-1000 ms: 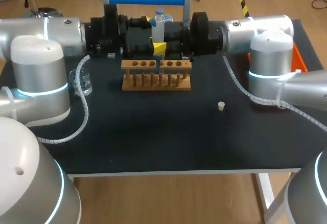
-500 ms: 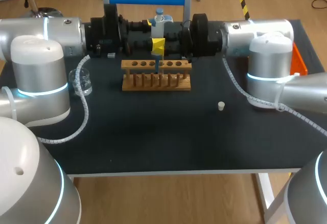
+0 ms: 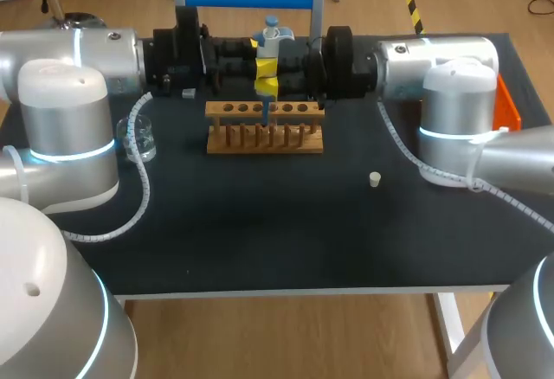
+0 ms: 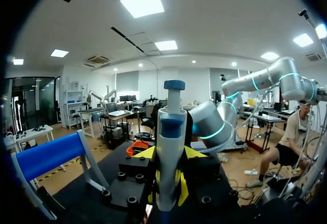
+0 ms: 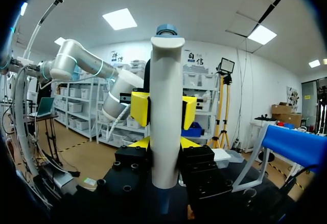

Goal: Invert the test tube, pick up the pipette, mount the tip to pipette, aspirate from beaker and dispense into the tube, eject the tip, return the pipette, and cap with the stopper.

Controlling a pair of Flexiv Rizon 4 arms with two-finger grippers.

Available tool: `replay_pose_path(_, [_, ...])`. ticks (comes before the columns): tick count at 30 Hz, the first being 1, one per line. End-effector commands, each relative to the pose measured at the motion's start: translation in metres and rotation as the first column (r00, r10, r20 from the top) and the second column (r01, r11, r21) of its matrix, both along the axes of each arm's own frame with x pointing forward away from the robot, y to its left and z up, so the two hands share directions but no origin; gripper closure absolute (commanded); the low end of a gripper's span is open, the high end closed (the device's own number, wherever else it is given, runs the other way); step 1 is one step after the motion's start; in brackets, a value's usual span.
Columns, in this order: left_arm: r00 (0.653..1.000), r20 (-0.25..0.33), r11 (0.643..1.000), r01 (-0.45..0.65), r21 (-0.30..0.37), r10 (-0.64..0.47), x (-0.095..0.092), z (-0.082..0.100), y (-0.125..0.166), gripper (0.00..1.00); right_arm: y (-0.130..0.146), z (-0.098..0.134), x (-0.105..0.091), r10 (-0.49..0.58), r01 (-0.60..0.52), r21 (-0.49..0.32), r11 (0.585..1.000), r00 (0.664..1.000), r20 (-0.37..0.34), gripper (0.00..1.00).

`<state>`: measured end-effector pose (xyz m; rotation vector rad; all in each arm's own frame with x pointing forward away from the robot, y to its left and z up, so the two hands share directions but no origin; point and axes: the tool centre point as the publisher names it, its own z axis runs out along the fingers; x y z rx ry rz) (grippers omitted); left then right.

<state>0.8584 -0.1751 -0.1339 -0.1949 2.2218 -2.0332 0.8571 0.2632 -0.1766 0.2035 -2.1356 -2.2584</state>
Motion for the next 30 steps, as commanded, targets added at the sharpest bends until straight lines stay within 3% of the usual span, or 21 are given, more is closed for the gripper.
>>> replay_pose_path(1, [1.000, 0.001, 1.000, -0.001, -0.003, 0.001, -0.002, -0.001, 0.000, 1.00, 0.000, 0.001, 0.002, 0.007, -0.007, -0.003, 1.000, 1.000, 0.001, 0.17])
replay_pose_path(2, [1.000, 0.001, 1.000, -0.001, -0.003, 0.001, -0.002, -0.001, 0.000, 1.00, -0.001, 0.001, 0.002, 0.007, -0.007, -0.002, 1.000, 1.000, 0.001, 0.00])
replay_pose_path(10, [1.000, 0.001, 1.000, -0.001, -0.003, 0.001, -0.002, -0.001, 0.000, 1.00, -0.015, 0.001, 0.001, 0.015, -0.015, 0.002, 1.000, 1.000, -0.001, 0.00])
replay_pose_path(17, [1.000, 0.001, 1.000, -0.001, -0.003, 0.001, -0.002, -0.001, 0.000, 1.00, -0.054, 0.006, 0.007, 0.014, -0.014, 0.028, 1.000, 1.000, -0.001, 0.00])
replay_pose_path(30, [1.000, 0.001, 1.000, -0.001, -0.003, 0.001, -0.002, -0.001, 0.000, 1.00, -0.142, 0.002, 0.057, -0.134, 0.134, 0.002, 0.991, 0.991, -0.003, 0.00])
